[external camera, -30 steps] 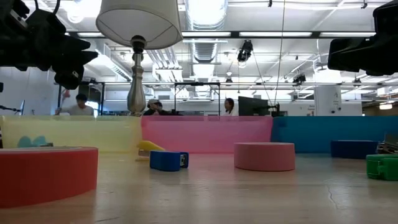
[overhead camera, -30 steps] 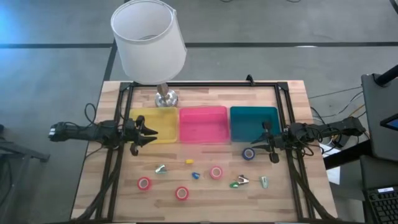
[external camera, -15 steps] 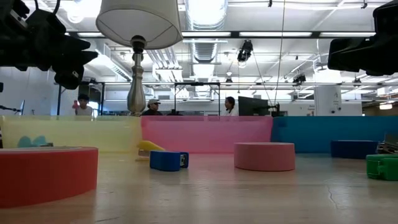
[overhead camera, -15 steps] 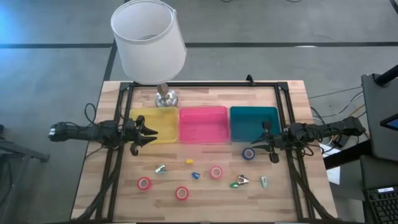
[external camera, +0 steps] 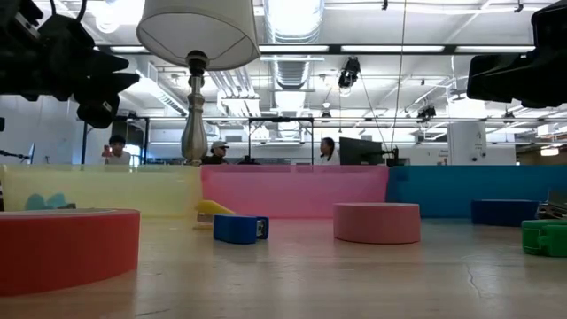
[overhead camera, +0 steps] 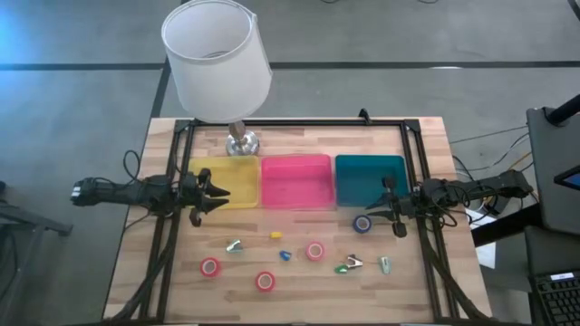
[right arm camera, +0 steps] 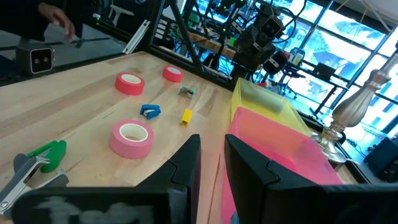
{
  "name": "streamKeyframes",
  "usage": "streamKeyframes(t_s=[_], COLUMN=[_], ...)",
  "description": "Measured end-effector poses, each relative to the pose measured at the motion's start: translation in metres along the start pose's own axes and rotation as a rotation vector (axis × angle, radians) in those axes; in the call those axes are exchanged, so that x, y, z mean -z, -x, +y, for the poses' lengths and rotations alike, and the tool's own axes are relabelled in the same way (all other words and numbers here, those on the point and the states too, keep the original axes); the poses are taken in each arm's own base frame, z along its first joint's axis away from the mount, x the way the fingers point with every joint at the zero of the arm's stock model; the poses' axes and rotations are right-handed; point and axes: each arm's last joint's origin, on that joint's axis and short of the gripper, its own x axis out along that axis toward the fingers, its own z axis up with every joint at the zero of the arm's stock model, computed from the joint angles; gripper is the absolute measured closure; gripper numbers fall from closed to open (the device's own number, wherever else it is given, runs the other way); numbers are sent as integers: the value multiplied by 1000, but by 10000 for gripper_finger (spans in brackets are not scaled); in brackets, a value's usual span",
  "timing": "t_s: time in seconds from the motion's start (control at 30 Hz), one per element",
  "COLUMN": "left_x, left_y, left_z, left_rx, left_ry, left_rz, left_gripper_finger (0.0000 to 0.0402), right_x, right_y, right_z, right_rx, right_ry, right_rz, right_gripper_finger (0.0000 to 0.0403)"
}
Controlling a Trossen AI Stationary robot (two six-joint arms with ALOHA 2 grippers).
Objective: Pick and place Stapler, Stapler remover, tape
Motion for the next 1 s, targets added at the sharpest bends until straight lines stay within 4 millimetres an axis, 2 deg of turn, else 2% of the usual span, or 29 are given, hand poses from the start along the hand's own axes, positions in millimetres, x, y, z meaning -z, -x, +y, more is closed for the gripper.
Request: streamKeyframes(t_s=[1.0], left_x=[0], left_y=[0], left_z=[0], left_rx=[1], left_ry=[32], left_rz=[-2], left_gripper_finger=[273], right_x=[0], right_y=[0], right_z=[0], right_rx=[0], right_ry=[0], right_rz=[0], right_gripper_finger=[335])
